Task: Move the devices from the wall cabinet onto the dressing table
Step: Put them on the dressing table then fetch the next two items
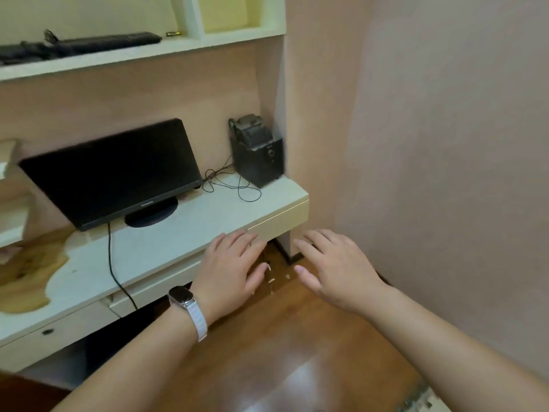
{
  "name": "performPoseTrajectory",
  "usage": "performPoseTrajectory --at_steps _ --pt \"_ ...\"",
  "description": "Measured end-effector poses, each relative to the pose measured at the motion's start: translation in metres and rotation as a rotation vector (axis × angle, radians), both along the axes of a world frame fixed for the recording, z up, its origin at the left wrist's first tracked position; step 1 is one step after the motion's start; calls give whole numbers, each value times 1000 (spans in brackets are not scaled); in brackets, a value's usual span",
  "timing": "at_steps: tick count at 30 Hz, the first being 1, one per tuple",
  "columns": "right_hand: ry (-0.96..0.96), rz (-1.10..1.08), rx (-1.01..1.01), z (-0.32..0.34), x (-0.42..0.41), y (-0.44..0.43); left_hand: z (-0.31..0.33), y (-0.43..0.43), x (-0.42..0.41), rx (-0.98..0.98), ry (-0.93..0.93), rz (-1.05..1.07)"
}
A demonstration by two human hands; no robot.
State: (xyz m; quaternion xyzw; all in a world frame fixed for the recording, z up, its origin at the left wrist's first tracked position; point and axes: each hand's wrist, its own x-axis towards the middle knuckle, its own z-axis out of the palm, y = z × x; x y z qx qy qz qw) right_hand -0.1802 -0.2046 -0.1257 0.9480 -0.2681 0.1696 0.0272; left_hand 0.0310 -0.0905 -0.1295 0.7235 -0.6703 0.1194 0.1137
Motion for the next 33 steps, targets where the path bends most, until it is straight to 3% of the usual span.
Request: performPoseTrajectory --at_steps 7,17,24,33 --pt "23 78 -54 16 17 -96 21 -70 6 -48 -19 80" --pt "-48 176 -107 39 92 -164 42 -121 65 -140 -52 146" --pt "-24 150 -181 68 161 -208 56 -174 143 -230 -72 123" --pt "-192 124 -317 131 272 -272 120 -250 263 -421 -161 29"
